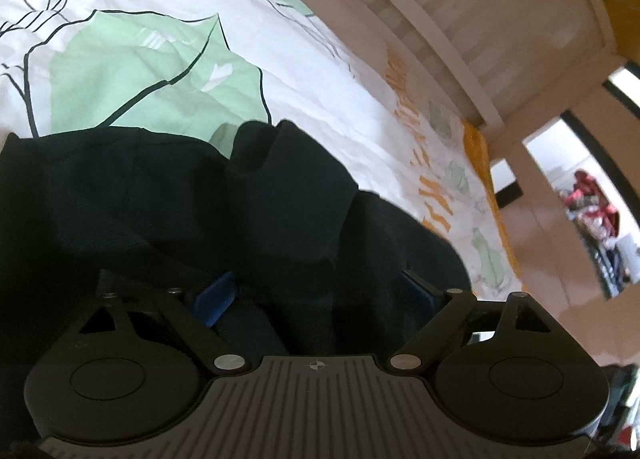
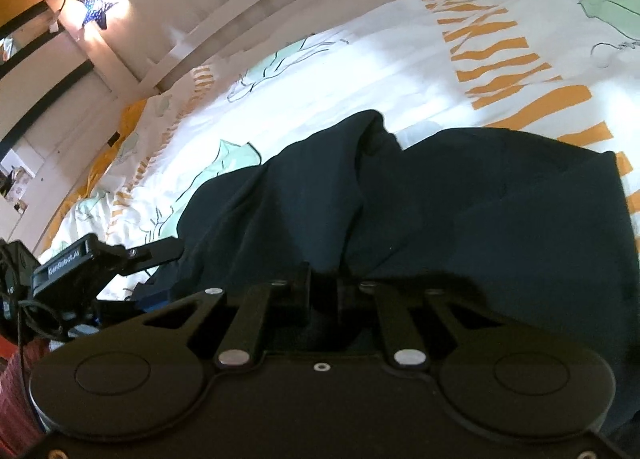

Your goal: Fold large clothes

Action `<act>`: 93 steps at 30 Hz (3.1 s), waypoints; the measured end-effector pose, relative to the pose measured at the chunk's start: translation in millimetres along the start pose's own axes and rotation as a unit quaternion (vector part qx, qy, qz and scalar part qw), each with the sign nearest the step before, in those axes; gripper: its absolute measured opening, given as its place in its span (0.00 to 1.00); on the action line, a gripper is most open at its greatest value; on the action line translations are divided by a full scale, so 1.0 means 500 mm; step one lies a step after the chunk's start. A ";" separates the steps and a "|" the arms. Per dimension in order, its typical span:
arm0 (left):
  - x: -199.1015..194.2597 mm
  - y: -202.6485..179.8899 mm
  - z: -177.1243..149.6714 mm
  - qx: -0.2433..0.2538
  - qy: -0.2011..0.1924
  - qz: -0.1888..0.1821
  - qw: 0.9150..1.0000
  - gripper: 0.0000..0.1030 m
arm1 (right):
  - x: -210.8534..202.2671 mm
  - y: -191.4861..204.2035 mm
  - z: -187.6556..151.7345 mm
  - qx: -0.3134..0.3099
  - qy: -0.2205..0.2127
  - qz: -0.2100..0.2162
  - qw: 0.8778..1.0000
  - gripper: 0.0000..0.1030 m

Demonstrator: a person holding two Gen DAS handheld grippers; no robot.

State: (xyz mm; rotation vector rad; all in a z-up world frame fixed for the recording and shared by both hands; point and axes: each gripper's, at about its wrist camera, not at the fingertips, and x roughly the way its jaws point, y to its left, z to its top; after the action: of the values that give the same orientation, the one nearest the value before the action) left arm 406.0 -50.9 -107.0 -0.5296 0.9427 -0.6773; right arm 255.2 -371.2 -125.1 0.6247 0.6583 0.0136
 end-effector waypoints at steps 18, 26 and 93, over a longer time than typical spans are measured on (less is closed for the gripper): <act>-0.063 -0.098 0.025 0.059 -0.069 -0.002 0.996 0.04 | -0.044 0.026 0.035 -0.038 -0.018 -0.002 0.999 0.18; -0.105 -0.079 -0.058 0.090 -0.030 0.012 0.995 0.04 | -0.116 0.001 -0.018 -0.020 0.001 0.016 1.000 0.19; -0.341 -0.116 -0.381 0.283 -0.054 0.187 0.939 1.00 | -0.348 0.052 -0.292 -0.184 -0.036 -0.090 0.978 0.99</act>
State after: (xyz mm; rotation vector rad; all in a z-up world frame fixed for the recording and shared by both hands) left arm 154.5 10.8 -67.4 0.1249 0.6738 -0.5329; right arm 37.2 -306.6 -102.1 0.2067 0.6205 -0.0549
